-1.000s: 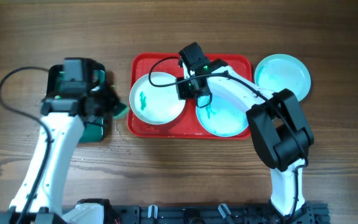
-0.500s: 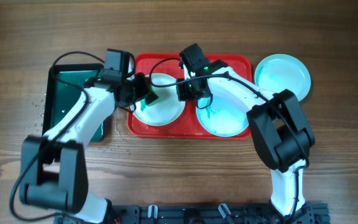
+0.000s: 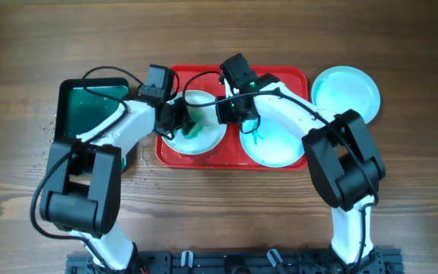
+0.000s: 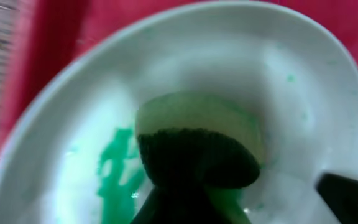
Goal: Clean dirty plates on tray and stack at the side
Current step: 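Carry the sponge with the left gripper onto the back plate, then scrub the back plate with the sponge while the right gripper holds it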
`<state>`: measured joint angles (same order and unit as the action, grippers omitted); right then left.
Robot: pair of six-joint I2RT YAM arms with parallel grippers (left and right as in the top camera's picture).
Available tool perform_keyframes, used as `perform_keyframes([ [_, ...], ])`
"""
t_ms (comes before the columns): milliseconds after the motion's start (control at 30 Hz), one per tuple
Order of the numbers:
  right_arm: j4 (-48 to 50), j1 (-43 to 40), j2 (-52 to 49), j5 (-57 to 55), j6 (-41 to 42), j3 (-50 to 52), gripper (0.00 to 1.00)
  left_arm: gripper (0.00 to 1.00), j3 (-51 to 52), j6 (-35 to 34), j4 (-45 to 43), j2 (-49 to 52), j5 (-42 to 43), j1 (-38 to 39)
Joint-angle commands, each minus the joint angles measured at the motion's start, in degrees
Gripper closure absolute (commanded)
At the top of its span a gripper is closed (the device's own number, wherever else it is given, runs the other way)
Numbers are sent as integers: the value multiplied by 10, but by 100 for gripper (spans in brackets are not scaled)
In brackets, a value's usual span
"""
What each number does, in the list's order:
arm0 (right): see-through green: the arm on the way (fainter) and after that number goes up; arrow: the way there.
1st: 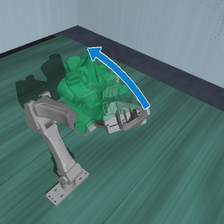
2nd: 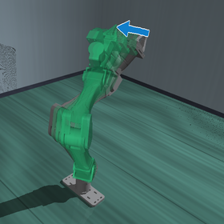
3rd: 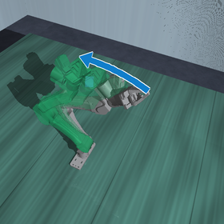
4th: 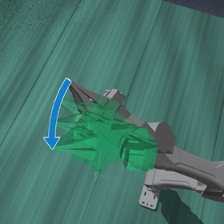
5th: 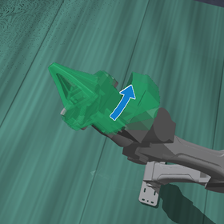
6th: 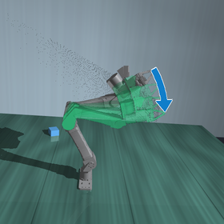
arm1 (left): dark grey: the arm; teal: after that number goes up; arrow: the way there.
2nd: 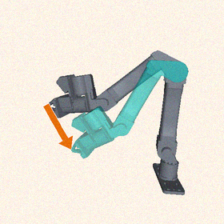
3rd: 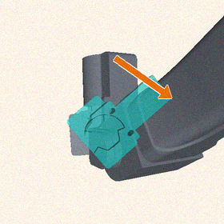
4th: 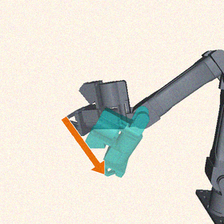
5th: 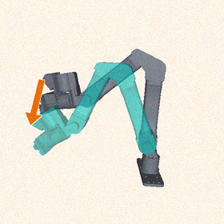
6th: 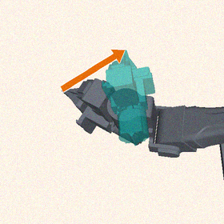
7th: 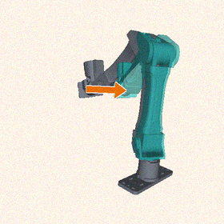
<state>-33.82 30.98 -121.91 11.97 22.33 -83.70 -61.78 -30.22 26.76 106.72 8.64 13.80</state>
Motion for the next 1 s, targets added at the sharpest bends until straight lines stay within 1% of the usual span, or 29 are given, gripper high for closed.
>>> perform_keyframes([
  [0, -14, 7, -16, -17, 2, 26, 96, 96, 18, 16, 38, 5, -205, -10],
  [100, -14, 7, -16, -19, 2, 26, 96, 96, 18, 16, 46, -27, -237, -10],
  [167, -14, 7, -16, -19, 2, 26, 96, 96, 18, 16, 46, -51, -235, -10],
  [233, -13, 7, -16, -19, 2, 26, 96, 96, 18, 15, 45, -74, -214, -10],
  [333, -11, 7, -16, -19, 2, 26, 96, 96, 18, 15, 33, -98, -139, -10],
  [467, -7, 7, -16, -19, 3, 26, 96, 96, 18, 15, -27, -89, 39, -9],
  [500, -7, 7, -16, -19, 3, 26, 96, 96, 18, 13, -40, -77, 65, -9],
  [567, -7, 7, -16, -19, 3, 26, 96, 96, 18, 0, -49, -57, 85, -9],
  [733, -7, 7, -16, -19, 3, 26, 96, 96, 18, 1, -47, 0, 85, -9],
  [833, -9, 7, -16, -19, 3, 26, 96, 96, 18, 43, -47, 16, 78, -9],
  [867, -10, 7, -16, -19, 2, 26, 96, 96, 18, 61, -40, 18, 52, -9],
  [967, -15, 7, -16, -19, 2, 26, 96, 96, 18, 62, -7, 8, -62, -9],
])
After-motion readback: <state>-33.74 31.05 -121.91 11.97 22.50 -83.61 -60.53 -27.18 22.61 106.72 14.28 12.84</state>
